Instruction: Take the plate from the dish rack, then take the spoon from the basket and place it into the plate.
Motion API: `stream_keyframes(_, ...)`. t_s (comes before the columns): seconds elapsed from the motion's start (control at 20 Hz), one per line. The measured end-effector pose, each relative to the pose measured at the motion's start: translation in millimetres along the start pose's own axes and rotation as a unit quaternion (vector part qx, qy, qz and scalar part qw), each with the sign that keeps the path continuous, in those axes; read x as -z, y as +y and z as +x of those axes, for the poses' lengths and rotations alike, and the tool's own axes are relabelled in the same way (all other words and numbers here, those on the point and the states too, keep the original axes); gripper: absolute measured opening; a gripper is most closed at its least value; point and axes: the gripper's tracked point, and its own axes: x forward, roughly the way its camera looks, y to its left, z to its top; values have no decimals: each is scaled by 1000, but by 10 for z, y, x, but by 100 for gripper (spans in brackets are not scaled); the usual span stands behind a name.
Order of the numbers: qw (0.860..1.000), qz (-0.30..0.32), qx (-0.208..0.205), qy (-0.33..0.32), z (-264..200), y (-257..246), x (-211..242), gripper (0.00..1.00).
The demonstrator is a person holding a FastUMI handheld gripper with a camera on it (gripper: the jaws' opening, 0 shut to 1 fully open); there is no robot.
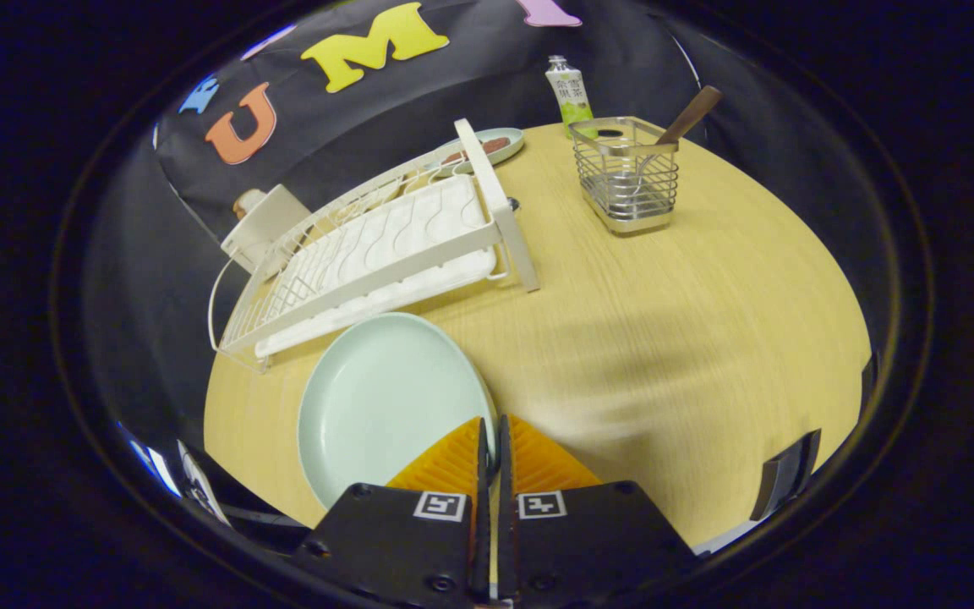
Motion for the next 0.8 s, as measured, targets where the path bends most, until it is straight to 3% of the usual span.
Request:
stream_keyframes(0.1, 1000, -11, 24, -11, 5, -87, -35, 10)
stream_keyframes(0.15, 1000, -11, 21, -18, -3, -79, -44, 8)
stream_keyframes(0.3, 999, -19, 7, -48, -47, -53, -117, 17)
stream_keyframes(0.35, 997, -30, 8, -69, -112, -77, -164, 23)
stream_keyframes(0.6, 984, -72, 4, -161, -164, -253, -429, 97)
stream_keyframes(0.8, 969, -65, 18, -239, -244, -569, -748, 97)
